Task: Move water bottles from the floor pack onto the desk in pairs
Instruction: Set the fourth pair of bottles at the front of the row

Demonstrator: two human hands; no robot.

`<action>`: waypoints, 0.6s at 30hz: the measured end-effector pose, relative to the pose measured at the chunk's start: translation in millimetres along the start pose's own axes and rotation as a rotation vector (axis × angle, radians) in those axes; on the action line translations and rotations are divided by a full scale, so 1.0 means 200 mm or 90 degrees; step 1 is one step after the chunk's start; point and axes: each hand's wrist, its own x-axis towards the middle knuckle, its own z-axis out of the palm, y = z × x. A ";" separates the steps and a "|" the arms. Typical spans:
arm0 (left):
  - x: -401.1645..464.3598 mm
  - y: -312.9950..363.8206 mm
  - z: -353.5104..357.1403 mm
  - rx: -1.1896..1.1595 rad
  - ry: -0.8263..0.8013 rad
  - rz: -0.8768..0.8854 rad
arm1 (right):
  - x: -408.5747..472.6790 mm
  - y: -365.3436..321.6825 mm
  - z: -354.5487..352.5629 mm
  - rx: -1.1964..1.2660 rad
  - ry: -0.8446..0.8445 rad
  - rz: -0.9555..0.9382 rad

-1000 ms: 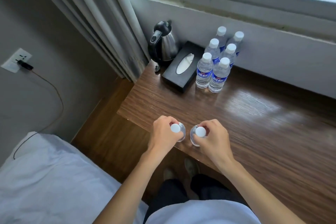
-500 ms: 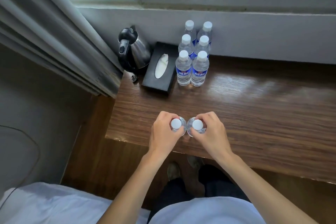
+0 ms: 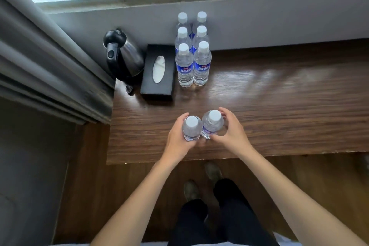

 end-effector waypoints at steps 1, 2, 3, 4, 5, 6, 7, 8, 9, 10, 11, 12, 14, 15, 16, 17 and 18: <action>0.01 -0.02 0.01 -0.003 0.005 0.007 | -0.01 0.02 0.02 0.008 0.006 0.013; 0.02 -0.04 0.01 -0.007 0.010 0.010 | -0.02 0.05 0.03 0.020 0.013 0.021; 0.03 -0.06 0.02 -0.013 0.015 0.011 | -0.02 0.06 0.05 0.034 0.018 0.023; 0.03 -0.08 0.02 -0.021 0.019 0.012 | -0.02 0.08 0.06 0.046 0.023 0.021; 0.03 -0.10 0.03 -0.031 0.020 0.015 | -0.02 0.10 0.07 0.056 0.027 0.015; 0.03 -0.13 0.04 -0.043 0.020 0.017 | -0.01 0.12 0.08 0.064 0.030 0.010; 0.03 -0.15 0.05 -0.051 0.019 0.016 | 0.00 0.14 0.08 0.071 0.033 0.005; 0.02 -0.17 0.06 -0.058 0.019 0.013 | 0.01 0.15 0.08 0.073 0.033 0.000; 0.02 -0.19 0.08 -0.062 0.021 0.009 | 0.02 0.17 0.09 0.074 0.031 -0.005; 0.01 -0.21 0.10 -0.066 0.027 0.006 | 0.03 0.19 0.09 0.073 0.028 -0.006; 0.01 -0.22 0.11 -0.070 0.040 0.005 | 0.04 0.20 0.10 0.075 0.027 -0.010; 0.01 -0.23 0.12 -0.072 0.053 0.005 | 0.05 0.22 0.11 0.082 0.028 -0.014; 0.02 -0.26 0.15 -0.065 0.079 0.011 | 0.06 0.24 0.13 0.105 0.026 -0.024; 0.03 -0.28 0.16 -0.062 0.089 0.015 | 0.06 0.24 0.14 0.117 0.024 -0.030; 0.04 -0.30 0.18 -0.062 0.098 0.016 | 0.08 0.26 0.16 0.126 0.022 -0.035; 0.04 -0.31 0.20 -0.064 0.103 0.017 | 0.09 0.27 0.17 0.136 0.017 -0.039; 0.04 -0.33 0.23 -0.067 0.108 0.019 | 0.10 0.30 0.18 0.143 0.013 -0.041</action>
